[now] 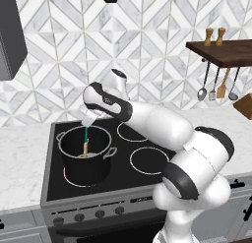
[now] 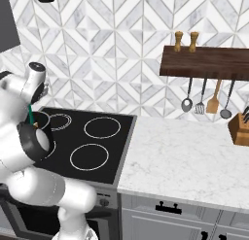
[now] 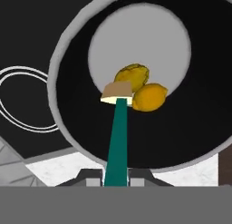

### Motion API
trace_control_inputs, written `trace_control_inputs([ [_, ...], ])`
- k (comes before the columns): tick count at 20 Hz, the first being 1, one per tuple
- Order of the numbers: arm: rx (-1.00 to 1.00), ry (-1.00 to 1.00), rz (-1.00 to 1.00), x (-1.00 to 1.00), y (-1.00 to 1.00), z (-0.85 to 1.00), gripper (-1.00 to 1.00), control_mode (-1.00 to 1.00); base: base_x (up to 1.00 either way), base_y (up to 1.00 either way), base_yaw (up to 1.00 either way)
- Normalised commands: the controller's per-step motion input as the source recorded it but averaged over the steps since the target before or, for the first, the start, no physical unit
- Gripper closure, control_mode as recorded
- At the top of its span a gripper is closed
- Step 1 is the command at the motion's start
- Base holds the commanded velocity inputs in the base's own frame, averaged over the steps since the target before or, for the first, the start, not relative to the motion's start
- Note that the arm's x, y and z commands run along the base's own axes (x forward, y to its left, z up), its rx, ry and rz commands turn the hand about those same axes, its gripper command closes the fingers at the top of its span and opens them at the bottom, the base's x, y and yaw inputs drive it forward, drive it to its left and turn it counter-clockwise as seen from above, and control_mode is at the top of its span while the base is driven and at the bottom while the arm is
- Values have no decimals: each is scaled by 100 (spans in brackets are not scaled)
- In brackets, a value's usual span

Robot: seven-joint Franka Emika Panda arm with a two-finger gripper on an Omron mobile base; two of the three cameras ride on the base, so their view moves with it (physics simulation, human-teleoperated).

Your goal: Put the lemon and lemon in the pot. Retrieve the spatula and lightly stir the vegetables in the pot.

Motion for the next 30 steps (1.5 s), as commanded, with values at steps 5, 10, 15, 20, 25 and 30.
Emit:
trace_control_inputs([
  [5, 0, 8, -7, -4, 50, -56, 100, -100, 0, 0, 0],
  [10, 0, 0, -14, -54, -6, 19, 100, -100, 0, 0, 0],
  [15, 0, 0, -16, -68, -25, 34, 100, -100, 0, 0, 0],
  [20, 1, 7, -16, -20, -1, -4, 100, -100, 0, 0, 0],
  [25, 3, 10, -12, 0, 9, -32, 100, -100, 0, 0, 0],
  [30, 9, 4, -5, 18, 41, -38, 100, -100, 0, 0, 0],
])
